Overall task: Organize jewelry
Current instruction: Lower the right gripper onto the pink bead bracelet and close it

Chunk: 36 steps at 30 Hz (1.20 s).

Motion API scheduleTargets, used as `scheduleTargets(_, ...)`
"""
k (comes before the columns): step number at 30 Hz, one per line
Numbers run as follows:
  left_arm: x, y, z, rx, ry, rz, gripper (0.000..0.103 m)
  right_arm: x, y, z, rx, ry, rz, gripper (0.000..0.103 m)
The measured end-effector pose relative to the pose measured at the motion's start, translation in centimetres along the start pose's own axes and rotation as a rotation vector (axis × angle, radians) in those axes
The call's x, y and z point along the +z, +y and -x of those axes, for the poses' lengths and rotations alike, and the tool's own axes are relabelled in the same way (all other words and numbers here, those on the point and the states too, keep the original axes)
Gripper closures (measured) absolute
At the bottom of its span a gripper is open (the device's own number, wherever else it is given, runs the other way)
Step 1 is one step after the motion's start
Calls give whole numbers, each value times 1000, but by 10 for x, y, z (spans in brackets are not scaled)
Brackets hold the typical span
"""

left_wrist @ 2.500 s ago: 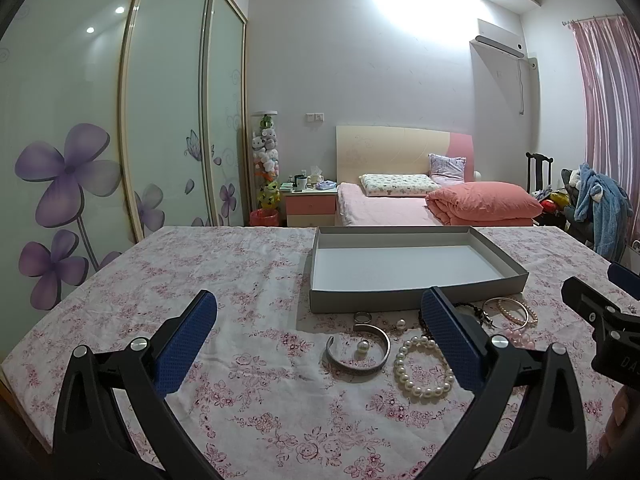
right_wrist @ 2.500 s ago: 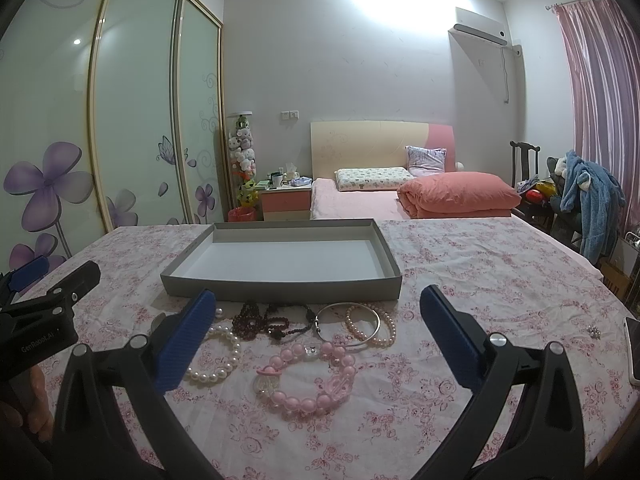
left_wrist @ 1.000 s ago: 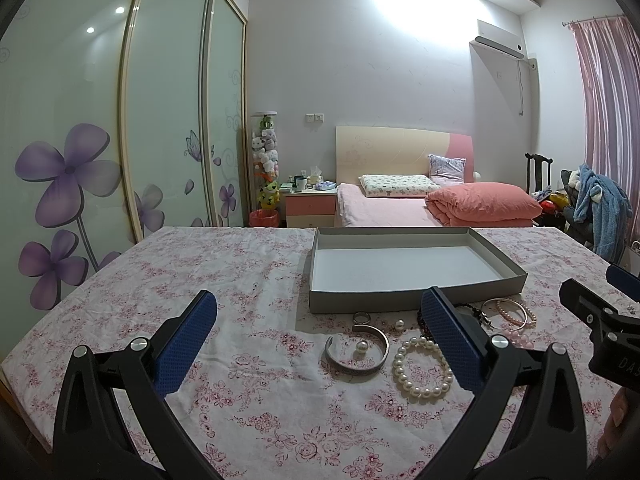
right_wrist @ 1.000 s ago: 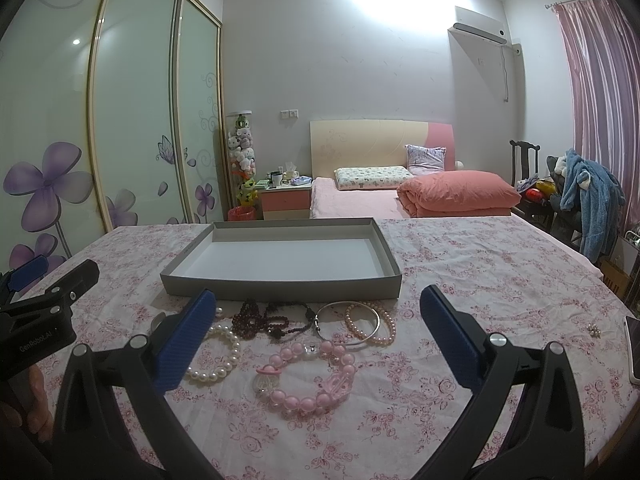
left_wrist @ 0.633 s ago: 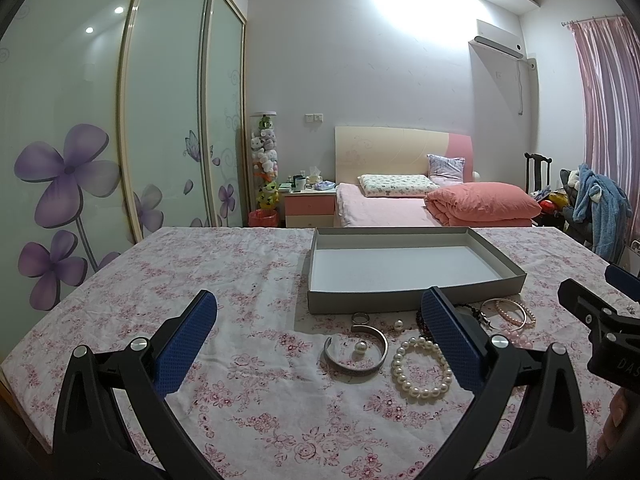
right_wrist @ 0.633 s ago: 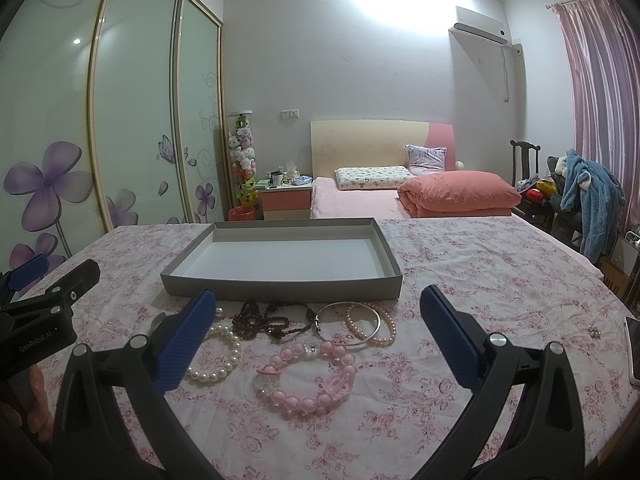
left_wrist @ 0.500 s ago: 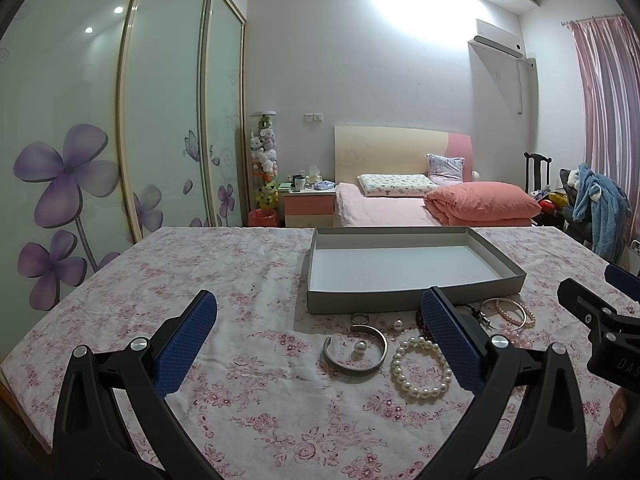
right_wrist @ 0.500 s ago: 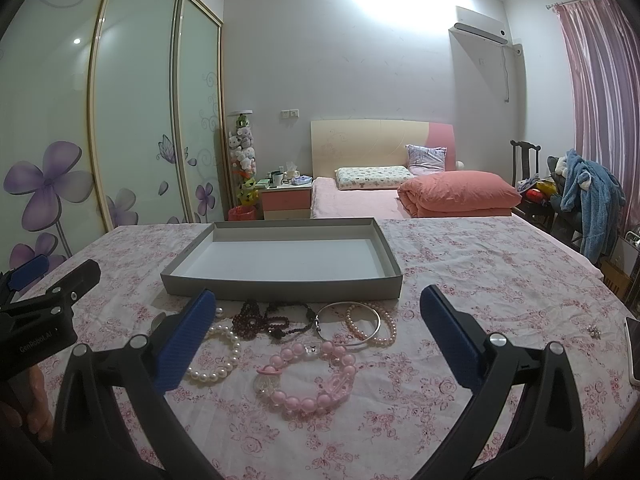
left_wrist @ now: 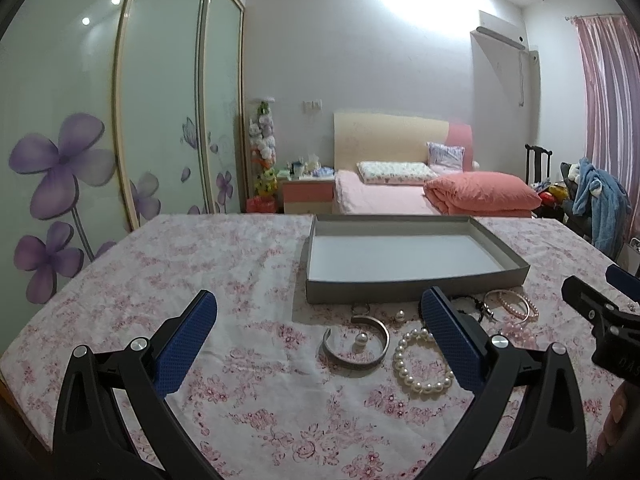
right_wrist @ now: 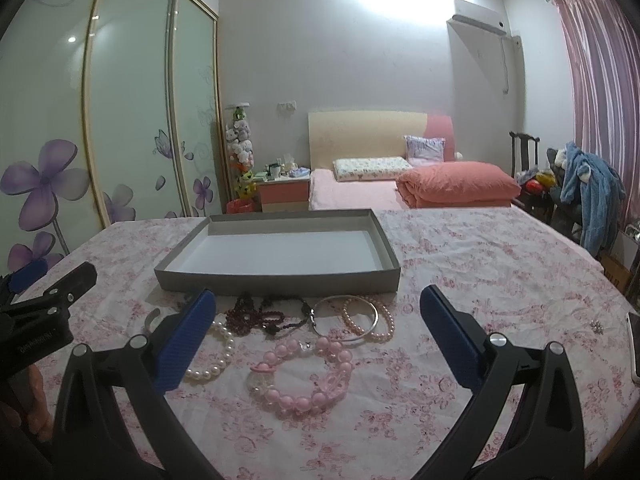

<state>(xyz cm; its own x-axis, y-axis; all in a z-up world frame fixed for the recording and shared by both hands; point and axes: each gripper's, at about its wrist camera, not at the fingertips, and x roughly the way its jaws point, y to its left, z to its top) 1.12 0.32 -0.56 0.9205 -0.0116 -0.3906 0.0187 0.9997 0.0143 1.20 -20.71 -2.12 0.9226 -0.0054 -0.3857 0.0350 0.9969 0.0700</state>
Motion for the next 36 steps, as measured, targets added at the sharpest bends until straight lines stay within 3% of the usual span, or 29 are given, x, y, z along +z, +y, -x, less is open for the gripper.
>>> scheduleTargets(9,-8,6,-23,-46,134,21,2,-3,-26,-27,-48,121,-57,4)
scheduleTargets(16,-15,8,-38,-79,217,16,2,-16,-21,-43,34,245,-7,5)
scheduleTargets(24,-18,7,-44,-91,247,11,2,-30,-15,-69,13,392,18,37)
scheduleTargets(31,-22,-2,-50,-117,284,-27,2,-38,-20,-84,-13,466,6,50)
scheduleTargets(36,-22,-5,-57,-123,330,-39,2,-38,-20,-83,-39,462,38,79)
